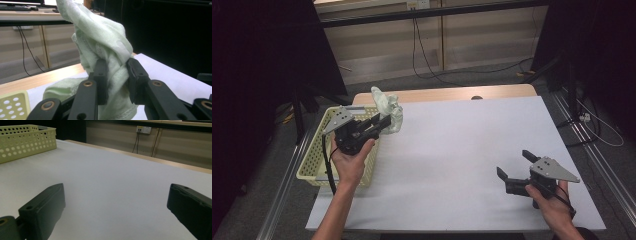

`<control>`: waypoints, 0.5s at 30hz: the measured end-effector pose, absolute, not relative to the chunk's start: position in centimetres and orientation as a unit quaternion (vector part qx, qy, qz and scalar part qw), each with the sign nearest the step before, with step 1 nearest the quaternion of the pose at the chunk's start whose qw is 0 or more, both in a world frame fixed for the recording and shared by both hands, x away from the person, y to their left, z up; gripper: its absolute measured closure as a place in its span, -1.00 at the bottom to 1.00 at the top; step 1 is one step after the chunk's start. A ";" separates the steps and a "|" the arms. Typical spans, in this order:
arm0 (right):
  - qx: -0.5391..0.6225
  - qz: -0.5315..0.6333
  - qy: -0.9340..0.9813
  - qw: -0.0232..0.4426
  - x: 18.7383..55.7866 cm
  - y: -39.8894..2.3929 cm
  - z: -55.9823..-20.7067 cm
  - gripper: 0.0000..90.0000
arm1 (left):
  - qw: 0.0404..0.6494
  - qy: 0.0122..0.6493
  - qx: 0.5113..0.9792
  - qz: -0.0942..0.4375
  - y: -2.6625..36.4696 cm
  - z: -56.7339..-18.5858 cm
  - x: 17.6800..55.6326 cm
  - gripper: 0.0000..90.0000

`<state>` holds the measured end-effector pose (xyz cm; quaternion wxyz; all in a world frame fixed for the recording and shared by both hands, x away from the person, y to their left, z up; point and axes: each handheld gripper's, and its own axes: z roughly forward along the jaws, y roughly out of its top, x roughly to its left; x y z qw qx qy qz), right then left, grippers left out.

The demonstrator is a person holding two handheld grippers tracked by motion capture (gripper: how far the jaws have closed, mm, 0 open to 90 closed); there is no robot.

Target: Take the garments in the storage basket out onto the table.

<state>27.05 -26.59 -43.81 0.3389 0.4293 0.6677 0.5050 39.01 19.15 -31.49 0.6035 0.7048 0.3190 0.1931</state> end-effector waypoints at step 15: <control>0.428 0.505 0.668 0.340 27.1 -26.6 -43.8 -0.97 | 0.604 0.306 0.716 0.170 16.5 -31.7 39.2 0.60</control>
